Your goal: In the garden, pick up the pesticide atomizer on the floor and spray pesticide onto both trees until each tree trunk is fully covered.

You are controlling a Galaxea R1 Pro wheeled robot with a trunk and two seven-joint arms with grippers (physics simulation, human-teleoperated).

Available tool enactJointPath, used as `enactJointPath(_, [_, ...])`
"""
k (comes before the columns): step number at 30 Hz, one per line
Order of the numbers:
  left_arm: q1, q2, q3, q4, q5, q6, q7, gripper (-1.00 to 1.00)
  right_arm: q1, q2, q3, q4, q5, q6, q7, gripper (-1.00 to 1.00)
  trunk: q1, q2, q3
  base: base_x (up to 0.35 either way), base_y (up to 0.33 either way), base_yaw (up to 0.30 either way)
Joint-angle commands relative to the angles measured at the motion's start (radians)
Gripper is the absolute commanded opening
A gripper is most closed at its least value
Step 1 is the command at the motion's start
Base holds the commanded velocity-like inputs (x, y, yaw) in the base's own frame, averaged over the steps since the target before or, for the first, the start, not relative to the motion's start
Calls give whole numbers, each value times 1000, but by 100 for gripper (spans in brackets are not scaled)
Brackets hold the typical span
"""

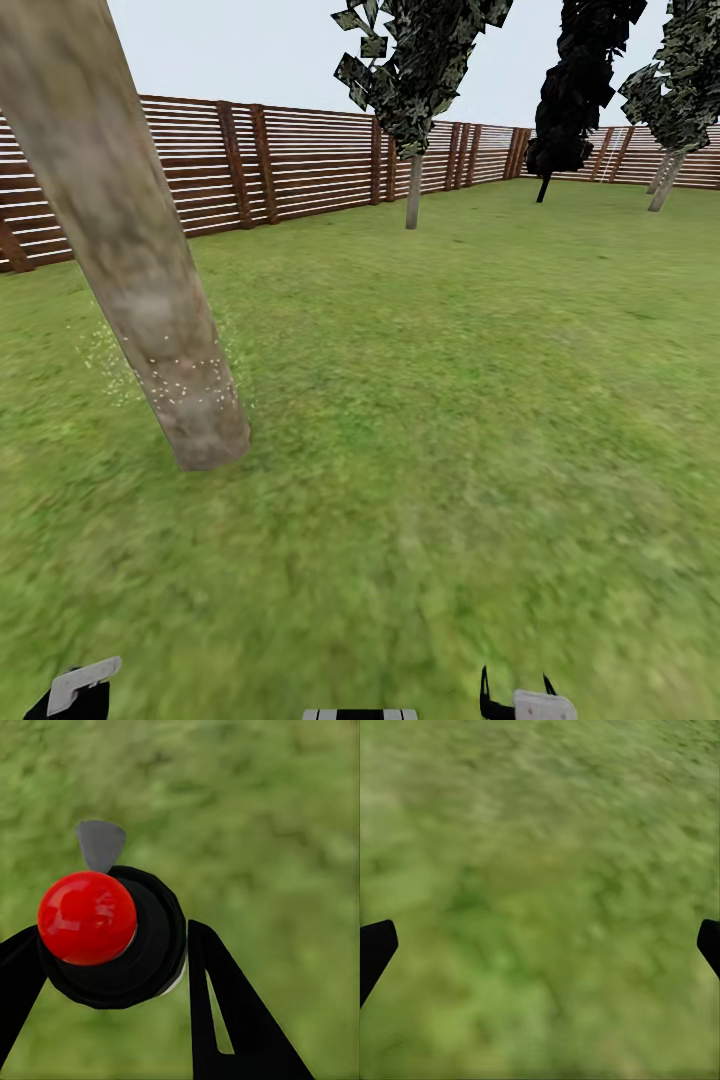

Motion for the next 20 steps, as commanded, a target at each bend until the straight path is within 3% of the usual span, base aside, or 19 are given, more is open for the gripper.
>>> enactJointPath(1, [0,1,0,0,0,0,0,-100,0,0,0,0,0,0,0,100,0,0,0,0,0,0])
enactJointPath(20, [2,-3,-3,1,0,1,0,-100,0,0,0,0,0,0,0,100,0,0,0,0,0,0])
